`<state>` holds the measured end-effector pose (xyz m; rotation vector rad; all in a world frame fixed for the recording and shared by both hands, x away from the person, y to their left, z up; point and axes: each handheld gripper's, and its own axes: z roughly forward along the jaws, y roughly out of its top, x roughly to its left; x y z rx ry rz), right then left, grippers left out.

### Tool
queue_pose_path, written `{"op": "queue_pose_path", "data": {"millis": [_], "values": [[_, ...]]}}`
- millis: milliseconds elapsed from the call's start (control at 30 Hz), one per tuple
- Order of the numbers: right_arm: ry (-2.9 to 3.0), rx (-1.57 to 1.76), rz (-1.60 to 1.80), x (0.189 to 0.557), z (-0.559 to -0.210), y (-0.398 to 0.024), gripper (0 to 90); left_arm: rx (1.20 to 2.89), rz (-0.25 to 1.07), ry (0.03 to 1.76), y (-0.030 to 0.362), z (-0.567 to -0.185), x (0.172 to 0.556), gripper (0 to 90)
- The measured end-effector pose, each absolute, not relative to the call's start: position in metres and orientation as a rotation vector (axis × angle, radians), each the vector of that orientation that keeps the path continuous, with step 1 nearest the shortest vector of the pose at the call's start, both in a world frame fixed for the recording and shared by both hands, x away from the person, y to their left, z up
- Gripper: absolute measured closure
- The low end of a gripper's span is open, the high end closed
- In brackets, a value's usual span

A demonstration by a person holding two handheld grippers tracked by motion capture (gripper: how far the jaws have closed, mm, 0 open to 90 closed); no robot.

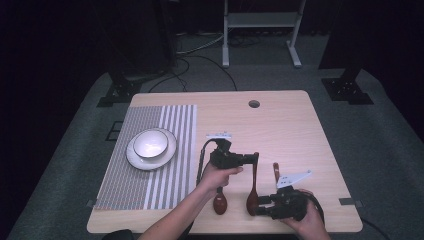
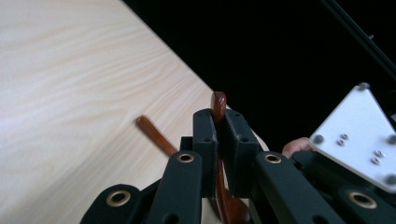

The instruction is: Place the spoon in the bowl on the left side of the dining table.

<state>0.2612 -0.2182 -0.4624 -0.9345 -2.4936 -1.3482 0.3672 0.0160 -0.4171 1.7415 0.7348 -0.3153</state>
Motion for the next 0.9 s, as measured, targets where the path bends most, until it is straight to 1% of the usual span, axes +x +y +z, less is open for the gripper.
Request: {"op": "queue_pose_path", "data": {"millis": [133, 300, 367, 567, 900], "values": [[-2.463, -0.954, -1.398, 0.261, -0.457, -0.227, 45.3, 1.778, -0.238, 0.683, 0.016, -0.402, 0.368, 84.4], [-2.435, -0.985, -1.444, 0.262, -0.453, -0.236, 43.7, 1.770, -0.212, 0.679, 0.020, -0.391, 0.372, 84.5], [-2.434, -1.002, -1.441, 0.262, -0.452, -0.239, 41.9, 1.770, -0.198, 0.684, 0.023, -0.388, 0.374, 84.5], [-2.450, -1.051, -1.418, 0.264, -0.454, -0.247, 40.7, 1.768, -0.155, 0.704, 0.033, -0.382, 0.381, 84.5], [-2.437, -1.080, -1.413, 0.266, -0.455, -0.254, 37.3, 1.757, -0.088, 0.717, 0.050, -0.370, 0.388, 84.5]]}}
